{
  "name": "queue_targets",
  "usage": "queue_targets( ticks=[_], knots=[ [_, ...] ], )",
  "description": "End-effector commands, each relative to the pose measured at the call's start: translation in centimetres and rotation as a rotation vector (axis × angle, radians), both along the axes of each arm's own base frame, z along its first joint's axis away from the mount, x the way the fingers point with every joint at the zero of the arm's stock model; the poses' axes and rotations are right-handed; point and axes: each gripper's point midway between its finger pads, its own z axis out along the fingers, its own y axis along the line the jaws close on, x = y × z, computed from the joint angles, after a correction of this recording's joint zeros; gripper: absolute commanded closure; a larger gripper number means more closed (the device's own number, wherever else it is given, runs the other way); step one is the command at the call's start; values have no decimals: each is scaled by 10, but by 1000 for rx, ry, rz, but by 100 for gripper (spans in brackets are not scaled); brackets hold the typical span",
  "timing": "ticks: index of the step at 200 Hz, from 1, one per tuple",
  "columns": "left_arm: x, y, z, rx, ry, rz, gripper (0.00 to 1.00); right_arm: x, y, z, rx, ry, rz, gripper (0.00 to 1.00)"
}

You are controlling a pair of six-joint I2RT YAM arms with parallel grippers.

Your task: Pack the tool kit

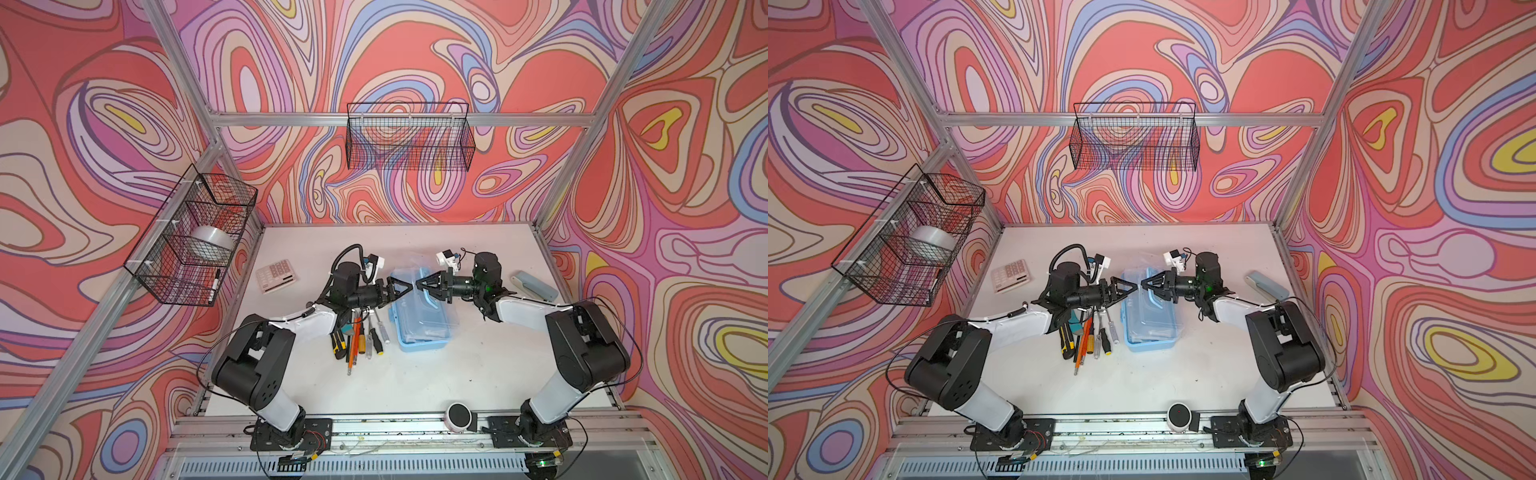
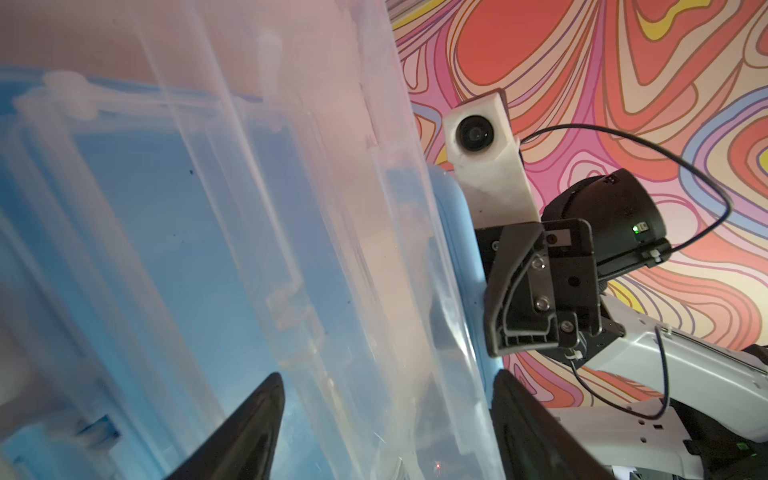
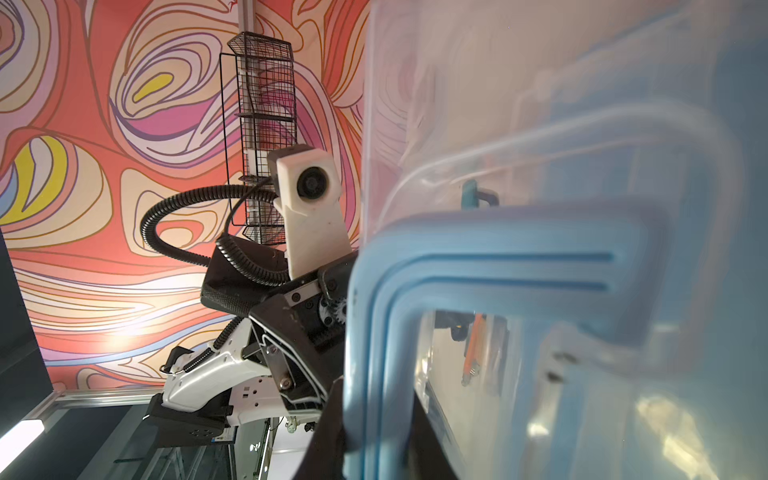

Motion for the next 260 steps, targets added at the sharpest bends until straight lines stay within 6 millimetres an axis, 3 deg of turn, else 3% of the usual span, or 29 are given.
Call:
queue_targets(
  ticks=[1,15,23,41,71,106,127,152,180,209,260],
  knots=[
    [6,-16,18,-51,-44,-31,22,-3,0,9,6,-87,13,100],
    [8,-21,22,-65,-46,-41,23,-4,-4,6,-42,-83,-2,100],
    [10,-23,23,-70,-46,-42,23,-3,-8,4,-91,-97,-17,81],
    [11,-26,27,-75,-51,-46,23,-4,-17,3,-181,-119,-45,59],
    [14,-28,37,-83,-66,-46,23,-1,-42,16,-236,-150,-122,38],
    [15,-38,50,-99,-81,-61,24,0,-73,35,-311,-181,-198,36],
    [16,-50,61,-102,-95,-84,24,0,-102,54,-390,-217,-313,36],
    [18,-74,73,-103,-117,-131,24,-3,-149,73,-553,-263,-523,33],
    [22,-105,78,-108,-119,-193,24,-12,-181,78,-688,-288,-668,30],
    [23,-127,73,-104,-98,-241,25,-21,-203,80,-753,-275,-789,29],
    [22,-116,75,-37,-132,-217,22,-22,-206,81,-763,-271,-796,26]
  ],
)
